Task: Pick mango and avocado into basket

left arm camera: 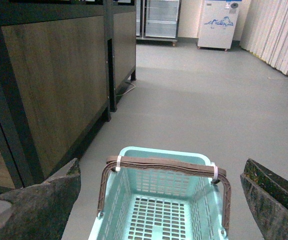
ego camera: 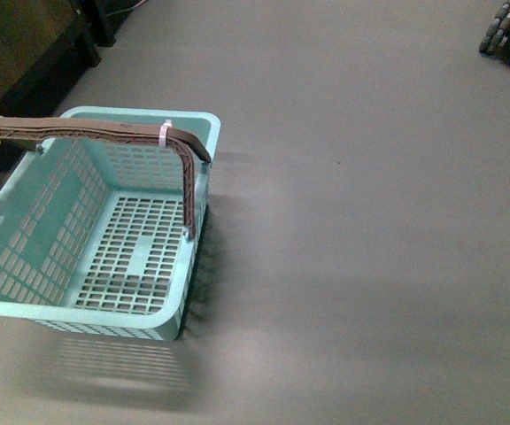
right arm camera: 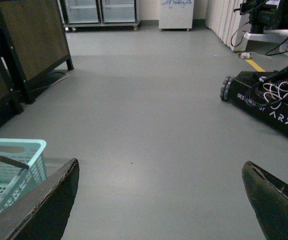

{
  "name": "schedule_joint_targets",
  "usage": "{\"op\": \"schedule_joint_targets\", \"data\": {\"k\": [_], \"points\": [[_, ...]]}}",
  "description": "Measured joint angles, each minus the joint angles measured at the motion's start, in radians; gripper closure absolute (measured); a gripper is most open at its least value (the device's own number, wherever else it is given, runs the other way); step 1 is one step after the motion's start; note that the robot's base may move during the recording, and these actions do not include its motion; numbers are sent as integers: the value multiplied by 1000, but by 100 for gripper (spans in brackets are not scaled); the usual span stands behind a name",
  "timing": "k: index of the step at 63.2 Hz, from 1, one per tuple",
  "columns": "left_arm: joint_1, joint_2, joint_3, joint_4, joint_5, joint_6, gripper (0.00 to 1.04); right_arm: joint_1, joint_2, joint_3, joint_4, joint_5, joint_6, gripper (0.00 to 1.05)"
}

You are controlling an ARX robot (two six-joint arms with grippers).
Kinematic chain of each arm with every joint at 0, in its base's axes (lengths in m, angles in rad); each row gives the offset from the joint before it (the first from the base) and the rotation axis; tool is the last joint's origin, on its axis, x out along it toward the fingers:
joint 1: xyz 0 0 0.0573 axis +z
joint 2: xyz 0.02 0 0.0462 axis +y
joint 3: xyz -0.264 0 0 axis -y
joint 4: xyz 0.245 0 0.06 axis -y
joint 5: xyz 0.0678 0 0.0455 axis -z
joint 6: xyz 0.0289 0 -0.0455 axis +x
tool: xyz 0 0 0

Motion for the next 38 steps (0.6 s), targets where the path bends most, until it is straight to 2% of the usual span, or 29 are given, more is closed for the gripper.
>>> {"op": "schedule_joint_targets", "data": {"k": [28, 33, 36, 38], "points": [[1, 2, 1, -2, 1, -1, 8, 0, 0, 0, 0, 0, 0, 9], [65, 162, 113, -251, 217, -211, 8, 0, 0, 0, 0, -1, 0, 9], [94, 274, 165, -312, 294, -393, 8, 0, 0, 0, 0, -3, 0, 9], [122, 362, 204, -293, 343, -536, 8, 0, 0, 0, 0, -2, 0, 9]]}}
